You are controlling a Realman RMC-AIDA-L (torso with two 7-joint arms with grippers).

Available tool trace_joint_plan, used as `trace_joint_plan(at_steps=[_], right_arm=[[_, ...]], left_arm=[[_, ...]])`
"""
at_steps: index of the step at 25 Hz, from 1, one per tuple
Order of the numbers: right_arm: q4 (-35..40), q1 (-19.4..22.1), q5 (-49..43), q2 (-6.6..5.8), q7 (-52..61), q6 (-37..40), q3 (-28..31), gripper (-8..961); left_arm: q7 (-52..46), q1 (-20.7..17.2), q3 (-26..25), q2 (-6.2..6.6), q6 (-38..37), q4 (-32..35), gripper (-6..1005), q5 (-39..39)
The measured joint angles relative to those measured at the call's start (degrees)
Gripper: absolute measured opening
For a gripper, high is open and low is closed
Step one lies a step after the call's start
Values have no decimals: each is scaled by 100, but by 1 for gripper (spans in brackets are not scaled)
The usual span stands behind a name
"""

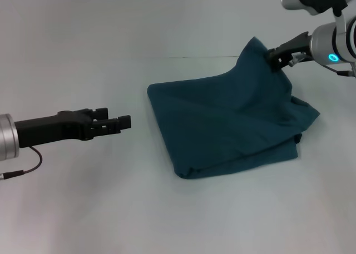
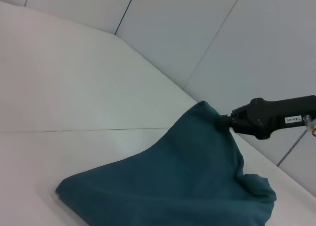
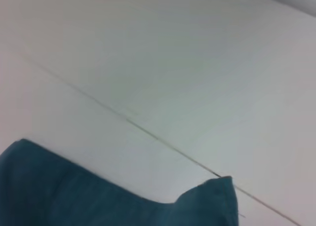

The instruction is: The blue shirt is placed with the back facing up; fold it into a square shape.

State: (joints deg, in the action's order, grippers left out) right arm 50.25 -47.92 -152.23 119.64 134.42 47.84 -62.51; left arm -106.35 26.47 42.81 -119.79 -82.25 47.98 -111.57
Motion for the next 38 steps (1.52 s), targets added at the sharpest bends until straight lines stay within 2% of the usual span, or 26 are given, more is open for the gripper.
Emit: trace_joint_plan(at_steps=[13, 25, 31, 34, 38], right_arm=[[-924, -195, -642, -2, 571, -1098, 28, 4], [-1349, -185, -644, -75, 611, -1454, 172, 3], [-1254, -27, -620, -71, 611, -1399, 518, 88], [-603, 223, -527, -20, 575, -713, 576, 237], [370, 554, -317, 9, 525, 591, 450, 425]], left_arm=[[60, -2, 29, -9, 17, 3, 874, -37], [62, -1, 44, -27, -2, -45, 866, -40], [62, -7, 42, -26, -33, -54, 862, -40], [62, -19, 41, -26, -60, -53, 860, -40], [60, -27, 27, -6, -104, -41, 857, -40]])
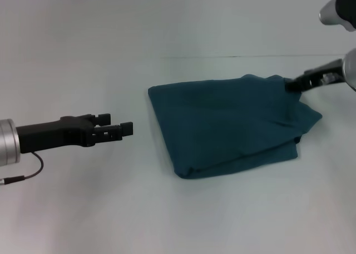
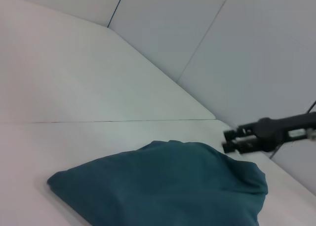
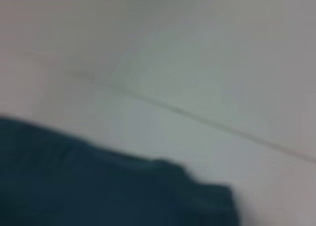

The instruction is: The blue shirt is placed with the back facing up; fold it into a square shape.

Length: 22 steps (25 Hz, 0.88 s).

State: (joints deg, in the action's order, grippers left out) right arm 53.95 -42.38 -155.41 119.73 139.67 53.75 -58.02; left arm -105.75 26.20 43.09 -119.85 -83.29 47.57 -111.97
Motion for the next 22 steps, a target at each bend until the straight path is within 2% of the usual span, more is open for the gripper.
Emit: trace_joint_plan(at_steps=[4, 9, 17, 19, 22], right_arm=[[460, 157, 98, -24, -42, 1011, 138, 599], [538, 297, 406, -50, -75, 1333, 393, 797], [344, 443, 1023, -178, -326, 1649, 634, 825], [178, 430, 1051, -223, -373, 1648, 662, 761], [116, 465, 1188, -223, -520, 1631, 810, 664]], left_arm=[[8, -1, -10, 7, -3, 9, 854, 0], [85, 12, 12, -4, -3, 5, 851, 0], [90, 40, 24, 4, -2, 11, 845, 1], [90, 40, 24, -1, -3, 12, 844, 2], [90, 48, 25, -2, -2, 14, 842, 3]])
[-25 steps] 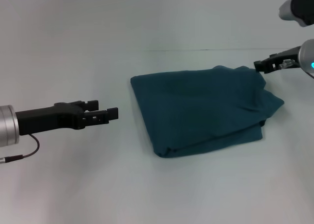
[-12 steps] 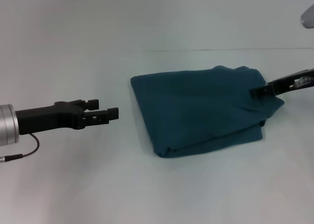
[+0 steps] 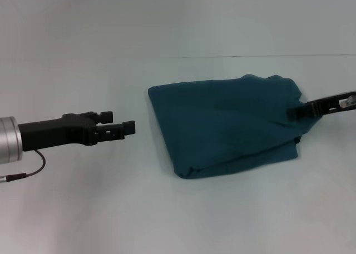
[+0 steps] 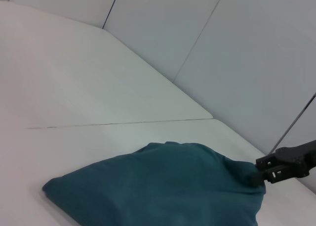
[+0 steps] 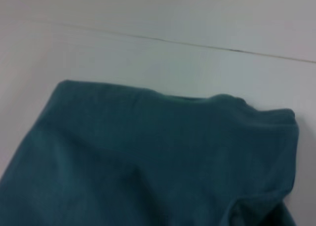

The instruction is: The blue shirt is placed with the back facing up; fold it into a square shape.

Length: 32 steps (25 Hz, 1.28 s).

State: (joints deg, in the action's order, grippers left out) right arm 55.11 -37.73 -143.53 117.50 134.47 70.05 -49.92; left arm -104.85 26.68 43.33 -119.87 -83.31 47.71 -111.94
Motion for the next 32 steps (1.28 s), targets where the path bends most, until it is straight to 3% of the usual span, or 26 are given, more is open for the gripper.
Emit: trace_joint_plan(at_steps=[16, 25, 32], right_arm=[[-69, 299, 500, 5, -379, 3, 749, 34], [-412, 523, 851, 4, -427, -90, 1320, 56], [-800, 593, 1016, -26, -625, -17, 1424, 72]], left_arm=[[0, 13, 17, -19, 0, -28, 831, -3], [45, 13, 17, -19, 0, -34, 825, -4], [24, 13, 17, -4, 0, -33, 820, -11]])
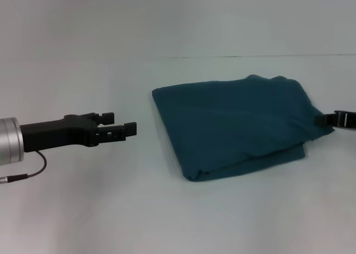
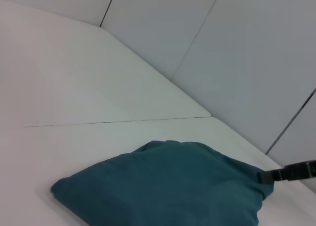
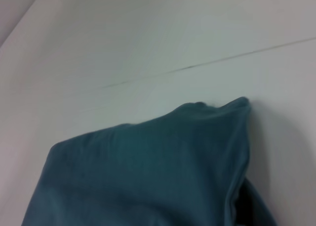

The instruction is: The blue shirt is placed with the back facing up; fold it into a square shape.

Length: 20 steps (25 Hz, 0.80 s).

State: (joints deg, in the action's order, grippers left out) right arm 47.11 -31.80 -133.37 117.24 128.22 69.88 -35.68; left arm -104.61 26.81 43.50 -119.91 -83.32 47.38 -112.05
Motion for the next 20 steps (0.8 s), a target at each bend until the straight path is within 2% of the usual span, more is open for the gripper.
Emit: trace_joint_plan(at_steps=[9, 16, 20], right_arm=[[126, 143, 7, -17, 62, 282, 117, 94], [991, 392, 336, -57, -8, 1106, 701, 378], [1772, 493, 631, -75, -80, 1594, 712, 503]], left_arm=[[-160, 17, -14, 35, 14, 47, 814, -13], [-417, 101, -4, 94, 96, 39, 809, -87], [-1196, 351, 5, 113, 417, -8, 807, -536]])
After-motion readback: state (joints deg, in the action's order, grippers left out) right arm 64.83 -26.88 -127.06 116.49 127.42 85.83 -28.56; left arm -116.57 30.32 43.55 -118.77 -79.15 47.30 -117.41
